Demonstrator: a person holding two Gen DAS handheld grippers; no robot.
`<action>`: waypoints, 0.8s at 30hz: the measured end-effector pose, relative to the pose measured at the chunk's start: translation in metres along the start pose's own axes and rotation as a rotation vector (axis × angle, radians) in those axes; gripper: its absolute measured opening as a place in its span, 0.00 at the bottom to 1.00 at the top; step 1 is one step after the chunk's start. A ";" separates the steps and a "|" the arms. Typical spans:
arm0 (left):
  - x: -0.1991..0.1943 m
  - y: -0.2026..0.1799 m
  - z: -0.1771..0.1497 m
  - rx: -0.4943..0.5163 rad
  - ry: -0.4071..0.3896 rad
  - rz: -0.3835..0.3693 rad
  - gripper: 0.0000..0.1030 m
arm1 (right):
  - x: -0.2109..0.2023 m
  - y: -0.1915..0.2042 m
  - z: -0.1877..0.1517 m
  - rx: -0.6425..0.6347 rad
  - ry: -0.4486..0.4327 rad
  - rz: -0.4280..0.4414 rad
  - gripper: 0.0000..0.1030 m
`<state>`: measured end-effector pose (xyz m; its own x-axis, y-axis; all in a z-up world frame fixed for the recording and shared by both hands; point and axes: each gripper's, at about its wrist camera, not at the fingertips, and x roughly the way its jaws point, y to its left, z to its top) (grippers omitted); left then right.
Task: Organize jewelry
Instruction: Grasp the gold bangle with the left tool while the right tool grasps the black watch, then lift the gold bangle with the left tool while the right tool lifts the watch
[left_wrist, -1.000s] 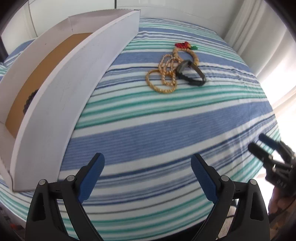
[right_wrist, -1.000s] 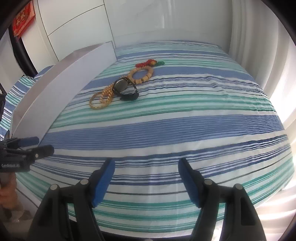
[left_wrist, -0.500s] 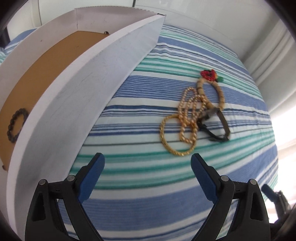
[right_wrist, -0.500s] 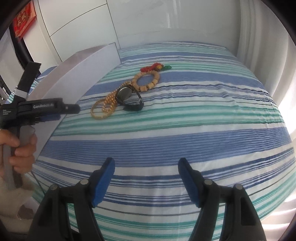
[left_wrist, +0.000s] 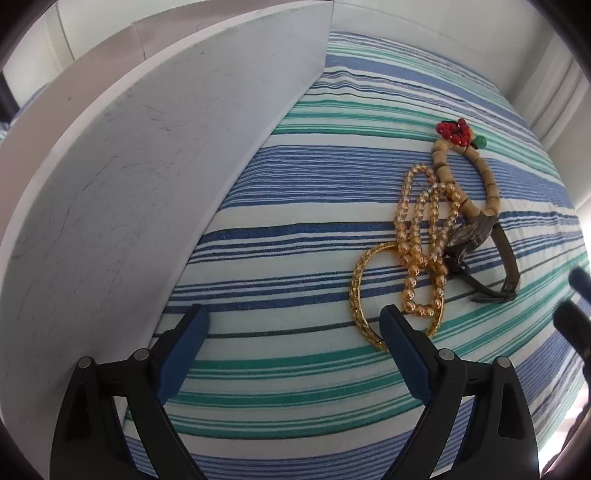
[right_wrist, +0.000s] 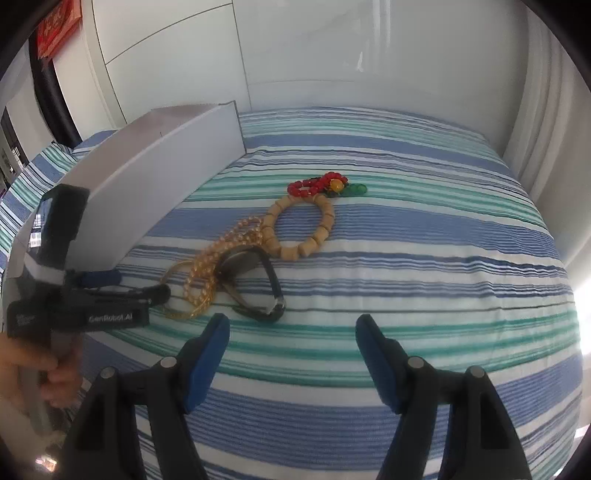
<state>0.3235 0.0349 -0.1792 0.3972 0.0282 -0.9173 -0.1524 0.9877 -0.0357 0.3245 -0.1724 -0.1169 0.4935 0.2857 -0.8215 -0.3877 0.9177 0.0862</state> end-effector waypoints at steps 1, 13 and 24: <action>0.001 -0.002 0.000 0.011 -0.001 0.008 0.91 | 0.010 0.002 0.005 -0.016 0.007 0.005 0.70; -0.012 -0.019 -0.005 0.124 -0.049 -0.002 0.41 | 0.061 0.007 0.014 -0.038 0.106 0.018 0.09; -0.047 0.014 -0.041 0.058 -0.021 -0.112 0.04 | 0.008 -0.008 -0.030 0.034 0.094 0.031 0.09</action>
<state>0.2659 0.0407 -0.1529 0.4283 -0.0805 -0.9000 -0.0539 0.9920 -0.1144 0.3084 -0.1859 -0.1415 0.4056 0.2879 -0.8675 -0.3741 0.9183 0.1298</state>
